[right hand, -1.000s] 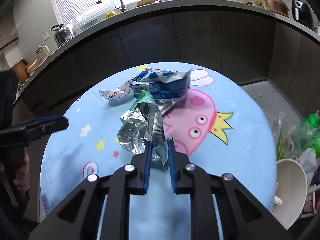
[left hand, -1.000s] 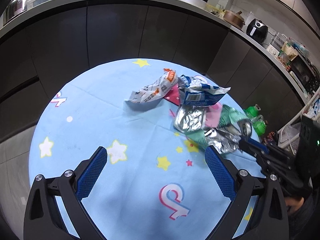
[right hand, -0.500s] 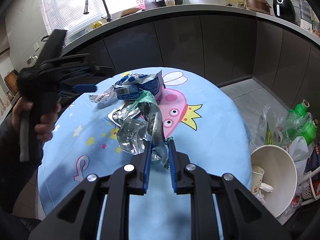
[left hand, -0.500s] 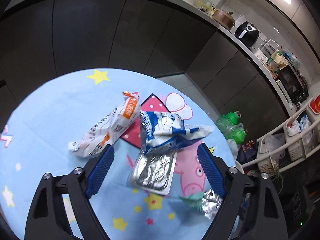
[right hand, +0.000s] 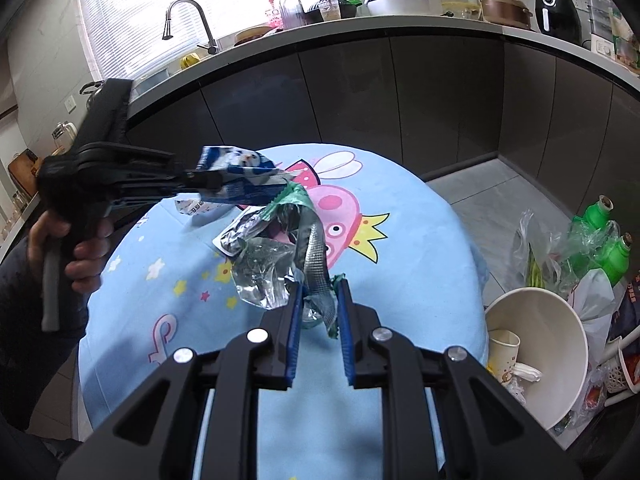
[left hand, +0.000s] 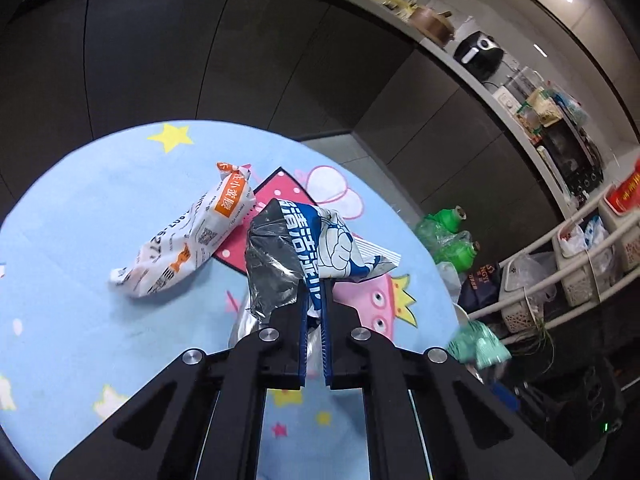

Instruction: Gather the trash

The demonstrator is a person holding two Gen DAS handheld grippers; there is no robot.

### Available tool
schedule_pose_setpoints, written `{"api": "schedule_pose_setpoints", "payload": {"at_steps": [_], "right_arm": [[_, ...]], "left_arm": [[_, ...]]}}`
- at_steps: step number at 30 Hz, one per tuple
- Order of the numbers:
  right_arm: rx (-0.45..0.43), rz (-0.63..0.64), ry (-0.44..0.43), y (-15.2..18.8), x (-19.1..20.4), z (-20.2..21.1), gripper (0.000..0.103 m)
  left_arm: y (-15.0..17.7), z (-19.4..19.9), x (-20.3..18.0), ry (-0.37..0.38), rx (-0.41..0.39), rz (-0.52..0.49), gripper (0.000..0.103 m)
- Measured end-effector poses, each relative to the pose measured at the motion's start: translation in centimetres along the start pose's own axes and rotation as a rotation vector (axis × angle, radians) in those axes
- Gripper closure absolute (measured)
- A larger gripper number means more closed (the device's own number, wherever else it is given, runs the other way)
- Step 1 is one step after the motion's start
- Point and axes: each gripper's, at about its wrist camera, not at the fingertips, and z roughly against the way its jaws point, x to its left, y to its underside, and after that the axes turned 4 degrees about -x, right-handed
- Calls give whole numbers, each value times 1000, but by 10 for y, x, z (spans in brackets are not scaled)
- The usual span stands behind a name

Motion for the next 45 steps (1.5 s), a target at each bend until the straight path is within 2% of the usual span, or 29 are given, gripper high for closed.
{"api": "schedule_pose_setpoints", "payload": {"at_steps": [5,8,12,16,20,29,45], "right_arm": [[-13,-4,-5,2,3,8,85],[-22,-5,-8,4,6,13,85],[-41,0,-7,4,9,25,85],[-68,2,0,5,9,42,85],[-92,0,17,6,5,57,85],[-138,-54,64,10,-19,85,85],[-188,-170,152,34,-79,122,85]], "left_arm": [[30,51,-10,-12,-57,-38,98],[47,79,-16,-50,-100,-68,98],[67,104,-26,-89,-133,-98,98],[83,118,-36,-86,-136,-105,98],[93,123,-49,-76,-123,-105,98],[101,125,-92,-70,-133,-186,98],[100,93,-152,-22,-91,-296,98]]}}
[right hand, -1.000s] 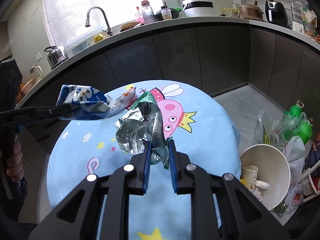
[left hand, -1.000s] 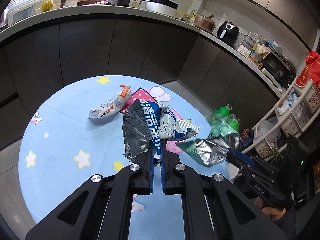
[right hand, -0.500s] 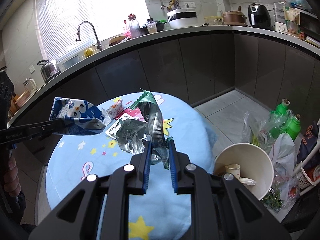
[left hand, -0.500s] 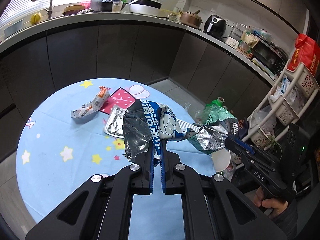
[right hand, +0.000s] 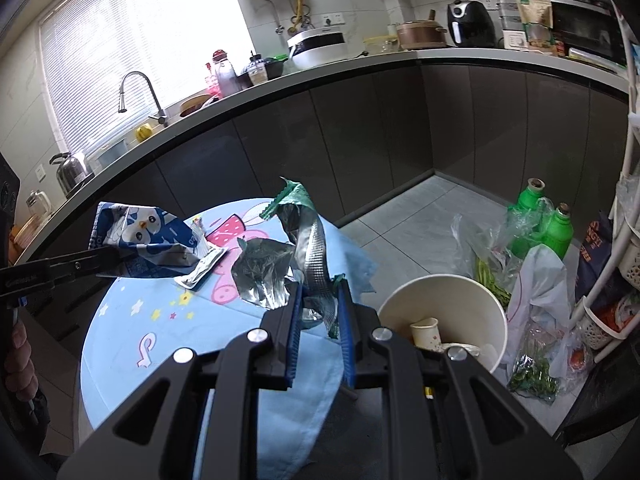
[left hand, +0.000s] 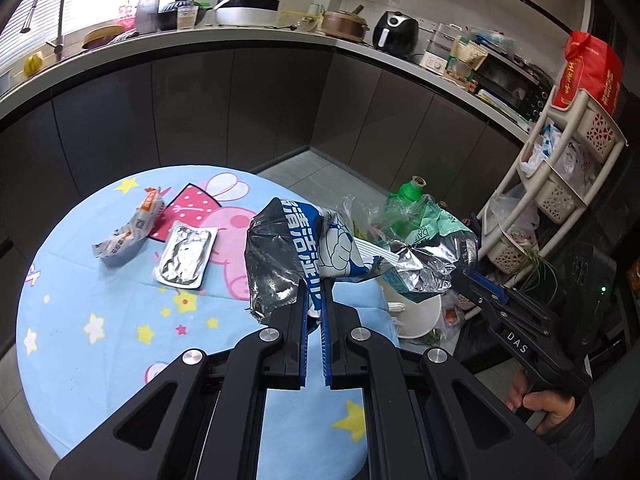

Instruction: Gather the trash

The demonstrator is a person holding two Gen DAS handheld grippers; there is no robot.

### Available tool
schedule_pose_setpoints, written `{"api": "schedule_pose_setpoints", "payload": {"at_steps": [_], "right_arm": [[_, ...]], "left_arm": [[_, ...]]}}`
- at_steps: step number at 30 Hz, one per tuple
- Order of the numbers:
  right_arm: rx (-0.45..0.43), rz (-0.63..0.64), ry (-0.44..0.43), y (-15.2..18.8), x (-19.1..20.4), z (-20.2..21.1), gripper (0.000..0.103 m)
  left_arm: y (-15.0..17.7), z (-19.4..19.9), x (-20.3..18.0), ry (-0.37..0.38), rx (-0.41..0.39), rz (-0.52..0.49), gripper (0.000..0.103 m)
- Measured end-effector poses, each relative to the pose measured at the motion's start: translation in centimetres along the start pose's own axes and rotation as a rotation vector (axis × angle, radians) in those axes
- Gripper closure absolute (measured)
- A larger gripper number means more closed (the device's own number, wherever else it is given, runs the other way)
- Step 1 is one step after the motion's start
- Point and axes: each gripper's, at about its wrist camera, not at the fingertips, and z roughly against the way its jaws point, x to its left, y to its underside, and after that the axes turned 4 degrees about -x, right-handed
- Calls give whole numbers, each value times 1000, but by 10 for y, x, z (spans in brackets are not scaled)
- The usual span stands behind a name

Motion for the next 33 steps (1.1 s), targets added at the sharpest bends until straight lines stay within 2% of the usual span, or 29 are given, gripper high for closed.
{"api": "schedule_pose_setpoints", "payload": {"at_steps": [21,28,33], "right_arm": [[11,-135,92,20,-70,0,84],[33,-187,123,32,-97,-6,84],[68,-176,162,42,-107,-18,84]], "left_arm": [[-20,-60,-65,70,61,-96,98],[-25,-83,-82,92,84,-115,98],[-29,-99,-93,108,100,-123,98]]}}
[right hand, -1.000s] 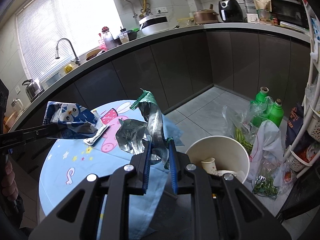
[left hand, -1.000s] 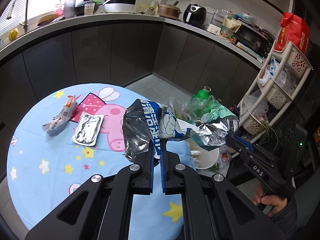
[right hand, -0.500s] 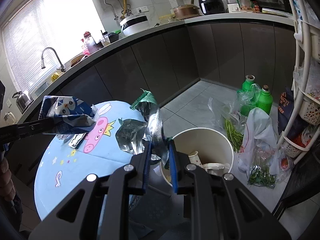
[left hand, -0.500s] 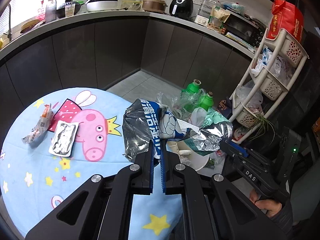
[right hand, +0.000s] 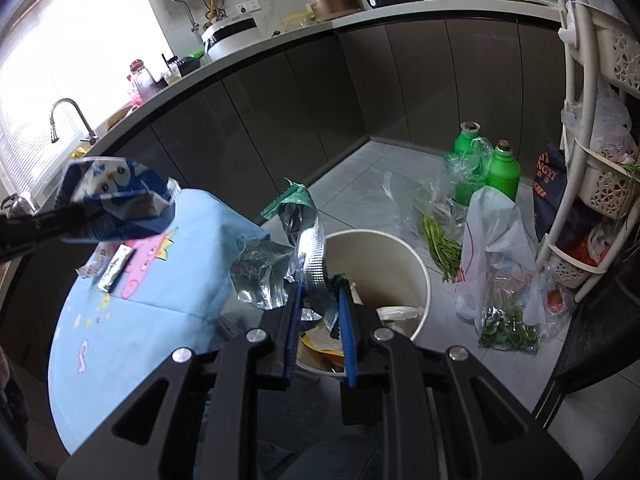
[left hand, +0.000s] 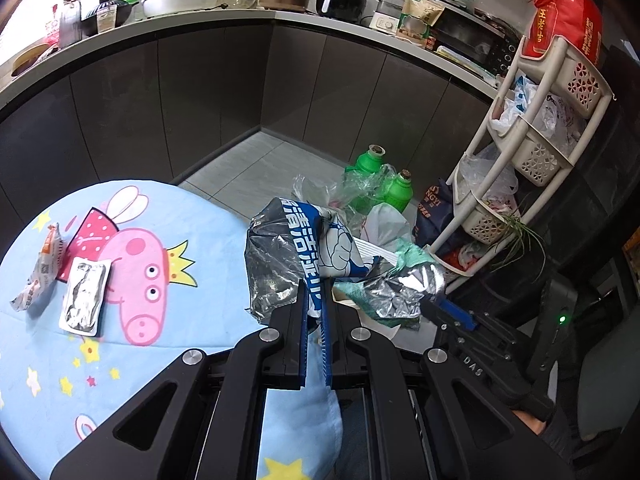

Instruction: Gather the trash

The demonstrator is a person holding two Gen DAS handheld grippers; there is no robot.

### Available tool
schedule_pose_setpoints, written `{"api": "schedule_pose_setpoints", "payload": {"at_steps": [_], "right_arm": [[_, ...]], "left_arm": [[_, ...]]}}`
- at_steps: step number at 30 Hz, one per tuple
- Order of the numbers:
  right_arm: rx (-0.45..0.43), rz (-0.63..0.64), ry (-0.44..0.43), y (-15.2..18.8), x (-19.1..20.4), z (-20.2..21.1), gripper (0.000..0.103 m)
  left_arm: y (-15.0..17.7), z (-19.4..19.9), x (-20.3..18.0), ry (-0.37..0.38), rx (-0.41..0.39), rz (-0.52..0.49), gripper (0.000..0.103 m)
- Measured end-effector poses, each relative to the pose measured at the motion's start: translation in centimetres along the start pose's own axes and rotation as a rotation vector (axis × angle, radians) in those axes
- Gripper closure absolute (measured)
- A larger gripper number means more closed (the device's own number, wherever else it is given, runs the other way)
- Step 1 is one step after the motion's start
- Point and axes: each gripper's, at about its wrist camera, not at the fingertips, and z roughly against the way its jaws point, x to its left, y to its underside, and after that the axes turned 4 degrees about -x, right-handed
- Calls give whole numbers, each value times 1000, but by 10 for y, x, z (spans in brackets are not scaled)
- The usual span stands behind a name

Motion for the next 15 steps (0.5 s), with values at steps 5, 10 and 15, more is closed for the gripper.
{"api": "schedule_pose_setpoints", "payload": {"at_steps": [5,10,15], "right_arm": [[38,-14,16,7,-11,-22,84],[68,-40,23,9,-23,-47,84],[123,-43,13,14,-35,-81,55]], "left_arm": [[-4,-15,-6,11,14,-7,98],[-7,-30,-11,13,33,-17,98],[-9,-43,-14,14,52,-21,98]]}}
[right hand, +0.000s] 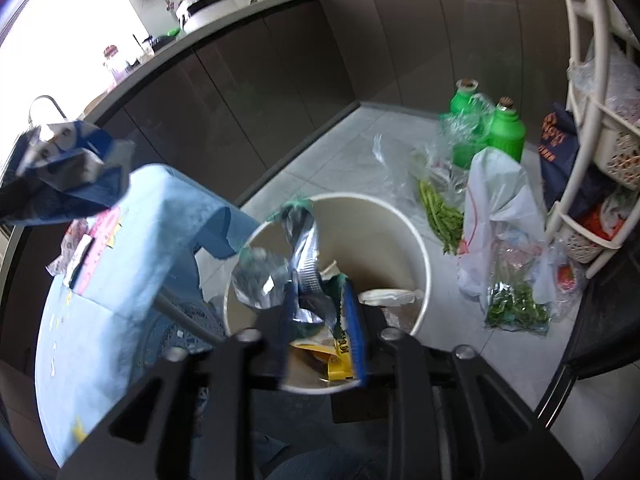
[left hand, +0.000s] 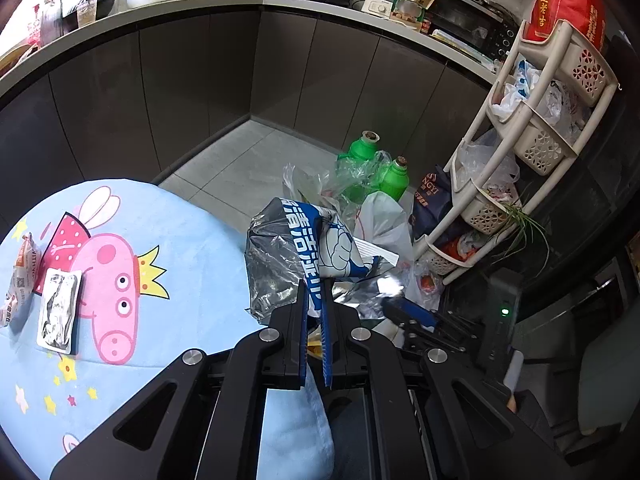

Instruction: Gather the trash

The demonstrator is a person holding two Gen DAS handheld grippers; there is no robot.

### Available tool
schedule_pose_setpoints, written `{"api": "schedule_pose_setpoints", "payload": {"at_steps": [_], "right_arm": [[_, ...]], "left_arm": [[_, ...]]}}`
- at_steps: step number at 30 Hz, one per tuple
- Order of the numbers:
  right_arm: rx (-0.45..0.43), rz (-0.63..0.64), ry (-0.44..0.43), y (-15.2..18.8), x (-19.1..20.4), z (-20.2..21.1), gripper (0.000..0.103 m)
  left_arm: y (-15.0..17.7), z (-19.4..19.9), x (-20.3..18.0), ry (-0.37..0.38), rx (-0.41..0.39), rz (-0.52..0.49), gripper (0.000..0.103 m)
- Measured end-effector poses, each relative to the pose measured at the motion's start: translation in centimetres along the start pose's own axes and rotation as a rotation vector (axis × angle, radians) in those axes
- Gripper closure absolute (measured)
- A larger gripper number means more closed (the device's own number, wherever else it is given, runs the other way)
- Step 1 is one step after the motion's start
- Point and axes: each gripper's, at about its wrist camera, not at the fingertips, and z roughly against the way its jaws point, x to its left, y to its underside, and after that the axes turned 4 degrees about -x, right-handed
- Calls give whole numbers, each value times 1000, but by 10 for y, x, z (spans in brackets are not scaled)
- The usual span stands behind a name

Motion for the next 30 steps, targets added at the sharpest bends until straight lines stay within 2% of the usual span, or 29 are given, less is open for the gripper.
{"api": "schedule_pose_setpoints", "payload": {"at_steps": [2,5,9,16,23,24,25,26,27,28,30], "right_arm": [[3,17,31,2,0,-5,41],[-11,30,22,7,-2,0,38],[-26,26,18,12,-9,13,36],[-21,26,7,18,-15,25,35],[4,30,-11,24,-13,18,33],[5,30,-13,24,-13,17,31],[6,32,-15,24,-13,17,31],[7,33,-17,24,-13,17,30],[8,36,-19,24,-13,16,29],[8,40,-22,24,-12,16,28],[6,42,-24,23,-11,16,22]], "left_arm": [[0,-3,0,1,7,1,98],[1,-8,-1,9,16,0,98],[1,-23,-5,45,45,1,98],[8,-71,-22,99,132,-8,98],[5,-113,-36,99,177,-42,97],[4,-118,-36,95,169,-47,91],[3,-119,-35,88,164,-51,72],[1,-121,-34,77,157,-50,60],[0,-119,-31,63,140,-38,37],[-1,-115,-28,59,121,-25,31],[-3,-105,-20,78,101,3,26]]}}
